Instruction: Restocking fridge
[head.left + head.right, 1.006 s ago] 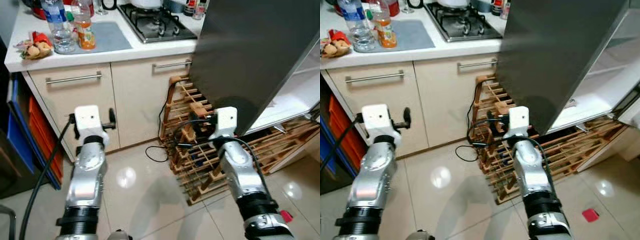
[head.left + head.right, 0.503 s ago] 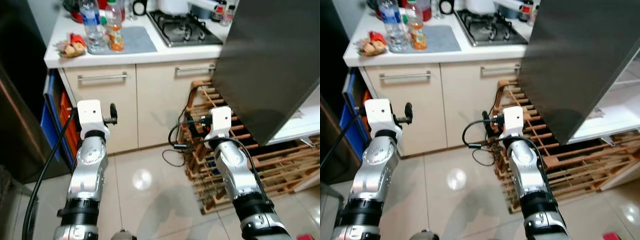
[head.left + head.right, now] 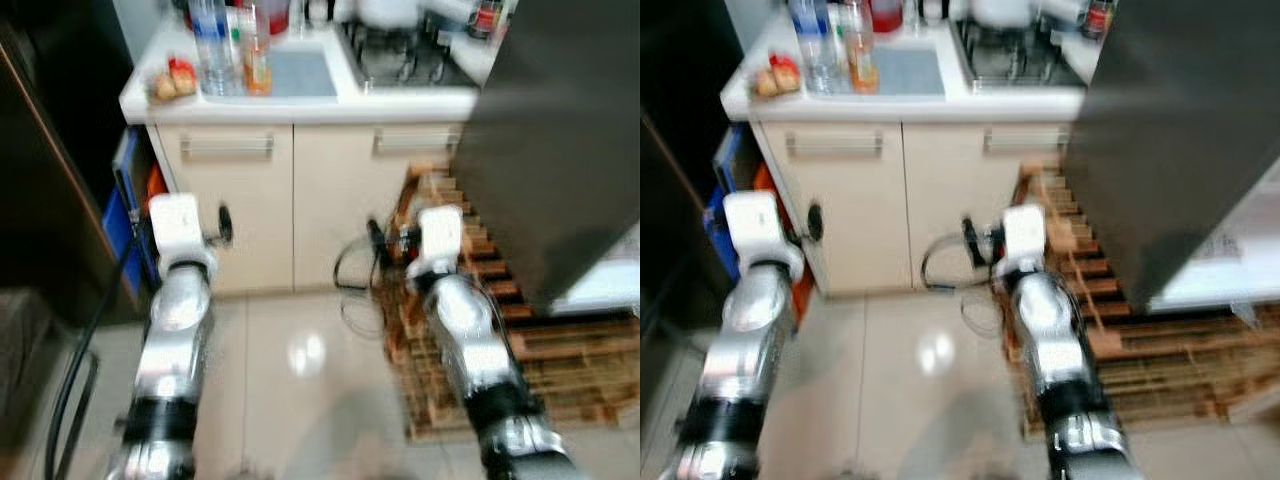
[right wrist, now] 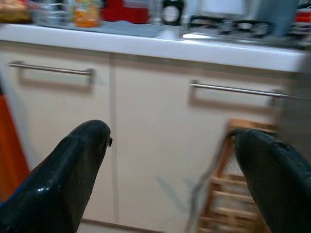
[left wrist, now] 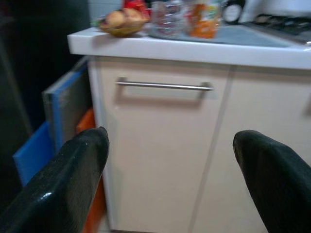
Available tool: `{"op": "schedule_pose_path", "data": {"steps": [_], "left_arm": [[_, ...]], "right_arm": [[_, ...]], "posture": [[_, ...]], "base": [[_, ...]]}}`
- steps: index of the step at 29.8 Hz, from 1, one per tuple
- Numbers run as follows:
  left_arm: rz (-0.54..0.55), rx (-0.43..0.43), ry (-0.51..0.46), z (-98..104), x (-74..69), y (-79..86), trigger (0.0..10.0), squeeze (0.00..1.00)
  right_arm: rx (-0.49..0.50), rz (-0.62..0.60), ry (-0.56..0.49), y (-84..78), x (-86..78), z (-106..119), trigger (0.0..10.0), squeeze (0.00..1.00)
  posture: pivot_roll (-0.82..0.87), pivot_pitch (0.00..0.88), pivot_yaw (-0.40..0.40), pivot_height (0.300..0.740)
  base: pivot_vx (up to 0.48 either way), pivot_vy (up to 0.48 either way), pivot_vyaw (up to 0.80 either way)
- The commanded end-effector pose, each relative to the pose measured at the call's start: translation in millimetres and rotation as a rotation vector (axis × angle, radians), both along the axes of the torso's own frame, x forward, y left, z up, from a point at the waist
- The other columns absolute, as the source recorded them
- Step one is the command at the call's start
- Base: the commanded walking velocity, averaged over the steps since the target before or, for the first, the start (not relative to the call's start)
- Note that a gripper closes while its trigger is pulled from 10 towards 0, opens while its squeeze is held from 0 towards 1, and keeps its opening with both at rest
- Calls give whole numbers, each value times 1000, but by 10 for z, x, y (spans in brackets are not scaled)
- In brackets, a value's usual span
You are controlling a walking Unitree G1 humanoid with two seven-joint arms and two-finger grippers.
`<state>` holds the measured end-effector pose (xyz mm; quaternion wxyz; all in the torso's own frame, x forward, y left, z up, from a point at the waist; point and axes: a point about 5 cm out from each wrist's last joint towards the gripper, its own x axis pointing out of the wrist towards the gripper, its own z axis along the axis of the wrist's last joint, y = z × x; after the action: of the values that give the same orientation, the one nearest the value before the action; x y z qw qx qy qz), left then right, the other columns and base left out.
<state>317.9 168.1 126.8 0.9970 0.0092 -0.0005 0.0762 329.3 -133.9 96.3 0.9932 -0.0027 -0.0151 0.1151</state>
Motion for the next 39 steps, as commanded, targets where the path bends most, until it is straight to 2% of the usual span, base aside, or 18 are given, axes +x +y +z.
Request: {"op": "schedule_pose_path", "data": {"steps": [1,7,12,19,27,36,38,39], "left_arm": [[7,5,-10,48,25,66,10000,0],[0,24,-36,127,57,68,10000,0],[-10,39,-56,174,69,60,10000,0],[-21,44,-68,201,89,28,10000,0],[-24,66,-93,276,125,56,10000,0],[-38,90,-133,371,140,34,10000,0],[-69,72,-157,412,126,2,10000,0],[-109,86,-193,470,106,-46,10000,0]], "right_arm": [[1,23,-25,74,18,49,10000,0],[-4,25,-26,130,20,37,10000,0],[-4,-26,-23,89,33,23,10000,0],[14,-48,-32,57,48,42,10000,0],[28,-48,-53,93,38,58,10000,0],[38,-25,-133,176,101,261,10000,0],[60,-14,-186,209,139,417,10000,0],[76,1,-251,253,178,610,10000,0]], "posture": [[-53,0,-38,740],[-46,0,-31,740],[-49,0,-32,740],[-53,0,-26,740],[-52,0,-21,740],[-44,0,-20,740],[-41,0,-21,740],[-41,0,-21,740]], "base": [[480,0,0],[480,0,535],[480,0,577],[480,0,0],[480,0,0],[480,0,0],[480,0,0],[480,0,0]]}}
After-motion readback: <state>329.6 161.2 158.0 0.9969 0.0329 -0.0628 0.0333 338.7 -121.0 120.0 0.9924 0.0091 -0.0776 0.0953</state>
